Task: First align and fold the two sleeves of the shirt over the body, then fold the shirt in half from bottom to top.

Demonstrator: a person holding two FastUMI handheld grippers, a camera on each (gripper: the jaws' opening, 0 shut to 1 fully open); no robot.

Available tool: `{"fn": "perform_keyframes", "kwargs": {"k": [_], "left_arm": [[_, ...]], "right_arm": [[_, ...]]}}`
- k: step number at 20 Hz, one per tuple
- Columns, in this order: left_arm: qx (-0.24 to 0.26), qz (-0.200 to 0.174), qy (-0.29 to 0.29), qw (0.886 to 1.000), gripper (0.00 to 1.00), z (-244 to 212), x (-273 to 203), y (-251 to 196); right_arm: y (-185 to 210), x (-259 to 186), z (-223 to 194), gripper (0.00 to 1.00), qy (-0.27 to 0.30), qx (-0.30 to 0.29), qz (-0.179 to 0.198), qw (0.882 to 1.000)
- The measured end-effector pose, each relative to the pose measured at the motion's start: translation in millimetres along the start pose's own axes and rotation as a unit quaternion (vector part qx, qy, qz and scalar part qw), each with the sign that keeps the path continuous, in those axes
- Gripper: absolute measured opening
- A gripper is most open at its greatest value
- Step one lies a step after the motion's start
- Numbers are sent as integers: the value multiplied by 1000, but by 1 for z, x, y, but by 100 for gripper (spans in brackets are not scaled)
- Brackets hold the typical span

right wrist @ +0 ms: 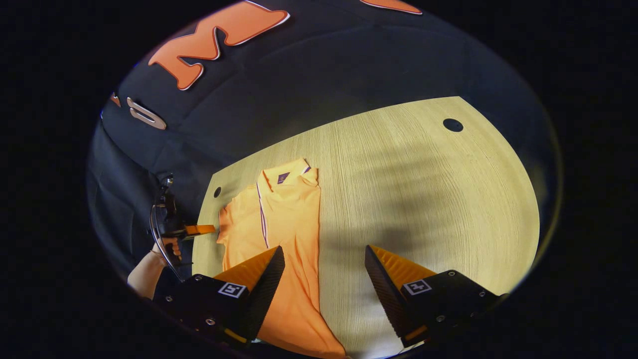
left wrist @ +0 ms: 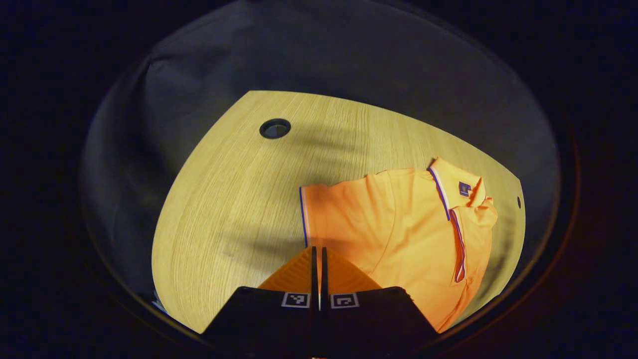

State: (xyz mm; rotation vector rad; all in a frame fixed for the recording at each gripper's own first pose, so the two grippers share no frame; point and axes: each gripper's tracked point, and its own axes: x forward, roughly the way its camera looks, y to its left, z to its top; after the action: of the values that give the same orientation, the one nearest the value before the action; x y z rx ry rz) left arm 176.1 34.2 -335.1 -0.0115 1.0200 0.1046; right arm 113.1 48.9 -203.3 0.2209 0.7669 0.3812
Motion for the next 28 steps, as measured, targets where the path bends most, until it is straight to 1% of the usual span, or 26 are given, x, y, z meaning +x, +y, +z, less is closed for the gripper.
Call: {"fn": "perform_keyframes", "kwargs": {"k": [1,3,4,5,6,7,8,9,11,12,13,15,16,17,18,19,21,23,24,25,26,28], "left_arm": [[5,5,2,1000,0,-1,1,2],[-8,1,31,999,1,-15,12,1],[-14,16,43,999,1,-18,18,10],[-14,41,50,998,1,-19,26,19],[-13,48,50,998,1,-19,27,23],[-20,47,45,998,2,-13,28,24],[-33,40,44,998,9,-5,27,20],[-49,19,49,997,13,-1,26,12],[-77,-5,68,995,48,5,29,5],[-80,-6,75,994,69,6,29,6],[-74,3,77,994,69,7,34,10],[-61,16,114,991,69,-10,42,14],[-49,26,112,992,67,-5,47,16],[-40,15,102,994,65,-1,52,11],[-34,33,115,992,68,-8,46,12],[-18,36,100,994,69,-3,43,11],[-19,50,108,993,68,-1,42,11],[-30,36,107,993,64,-4,43,5],[-32,31,99,994,48,-2,43,4],[-37,34,82,995,25,-3,48,2],[-24,32,78,996,2,-5,46,3],[-16,17,89,996,1,-8,44,-4]], "right_arm": [[2,-2,-1,99,-1,1,3,1000],[4,-4,-2,98,0,1,7,1000],[6,-5,-2,99,1,1,9,1000],[7,-6,-3,99,2,1,11,1000],[6,-6,-2,99,2,1,10,1000],[5,-5,-3,98,3,0,8,1000],[4,-4,-4,98,6,-2,6,1000],[2,-3,-6,98,10,-4,4,1000],[-1,-2,-10,99,15,-4,0,1000],[0,-1,-11,99,16,-2,1,1000],[0,1,-13,99,17,1,2,1000],[2,6,-14,99,15,14,-1,1000],[4,8,-15,99,14,22,0,1000],[6,9,-14,99,16,30,4,999],[7,12,-13,99,18,37,6,999],[6,13,-12,99,20,43,6,999],[4,16,-14,98,25,47,3,999],[4,16,-15,98,29,43,6,999],[3,18,-15,98,31,42,5,999],[0,17,-16,99,31,41,3,999],[-1,17,-16,99,30,40,3,999],[0,14,-17,99,30,41,11,999]]}}
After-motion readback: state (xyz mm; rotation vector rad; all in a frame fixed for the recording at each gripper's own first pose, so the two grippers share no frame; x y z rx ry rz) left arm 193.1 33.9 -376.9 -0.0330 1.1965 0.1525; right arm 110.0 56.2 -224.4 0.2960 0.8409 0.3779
